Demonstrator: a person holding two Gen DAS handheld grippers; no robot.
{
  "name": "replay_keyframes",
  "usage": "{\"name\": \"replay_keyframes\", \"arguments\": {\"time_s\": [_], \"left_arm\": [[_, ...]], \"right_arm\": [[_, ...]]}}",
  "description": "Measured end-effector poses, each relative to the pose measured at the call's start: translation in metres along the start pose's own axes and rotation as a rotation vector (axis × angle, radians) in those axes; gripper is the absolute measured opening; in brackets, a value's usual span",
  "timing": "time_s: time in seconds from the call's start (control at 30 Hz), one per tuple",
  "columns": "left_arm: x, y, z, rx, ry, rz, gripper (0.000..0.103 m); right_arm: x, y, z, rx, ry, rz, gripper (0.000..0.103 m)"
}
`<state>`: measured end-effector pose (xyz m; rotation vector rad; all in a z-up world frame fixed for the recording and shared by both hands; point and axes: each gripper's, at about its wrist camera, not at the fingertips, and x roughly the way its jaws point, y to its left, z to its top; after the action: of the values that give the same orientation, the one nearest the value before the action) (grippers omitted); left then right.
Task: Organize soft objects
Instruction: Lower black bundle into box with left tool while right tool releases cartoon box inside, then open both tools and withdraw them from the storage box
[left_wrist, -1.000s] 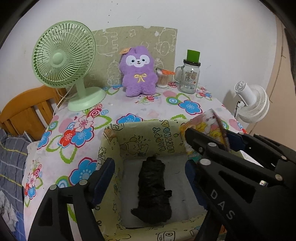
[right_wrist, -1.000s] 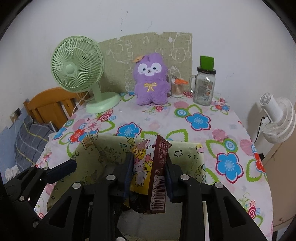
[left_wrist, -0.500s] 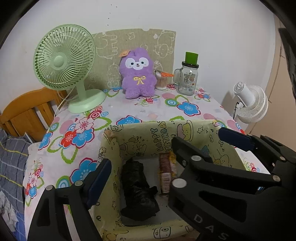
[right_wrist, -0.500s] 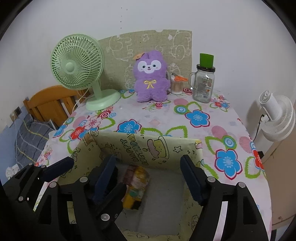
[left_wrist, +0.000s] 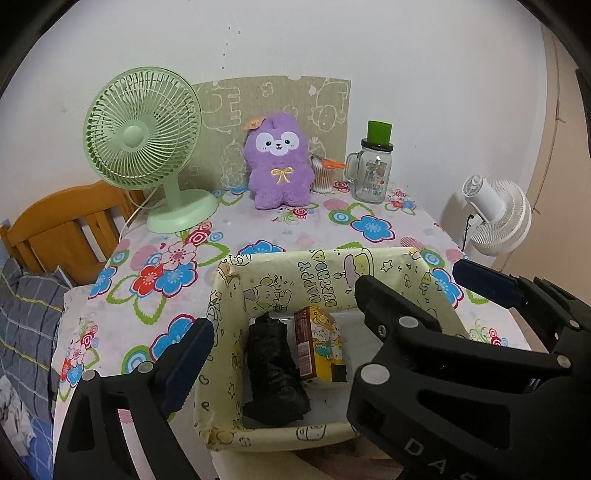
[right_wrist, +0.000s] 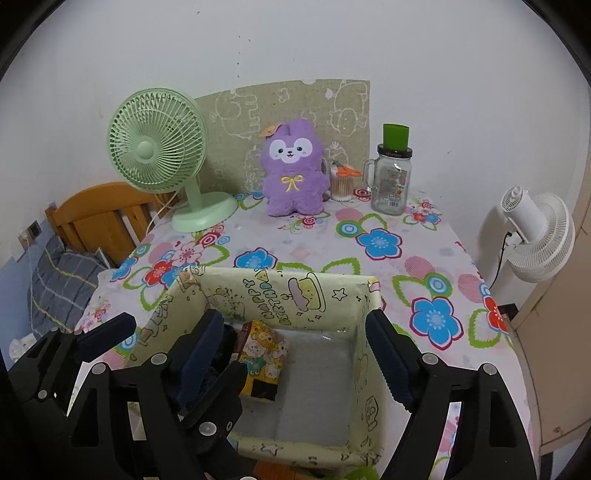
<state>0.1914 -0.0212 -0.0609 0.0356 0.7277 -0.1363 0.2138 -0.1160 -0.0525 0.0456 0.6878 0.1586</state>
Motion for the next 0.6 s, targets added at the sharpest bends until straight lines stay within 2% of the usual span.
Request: {"name": "replay_keyframes", "arguments": {"time_s": [0.13,0.6], "left_arm": [[-0.009,-0.002,-0.002,0.002,-0.019,-0.007,0.098],[-0.04,-0.014,-0.011,0.018,-0.053,-0.011,0.099]], "right_arm": [[-0.01,0.001,-0.001,-0.001,-0.013,-0.002,0.086],[-0.046,0.002,-0.01,-0.013,-0.057,-0.022,0.087]]}}
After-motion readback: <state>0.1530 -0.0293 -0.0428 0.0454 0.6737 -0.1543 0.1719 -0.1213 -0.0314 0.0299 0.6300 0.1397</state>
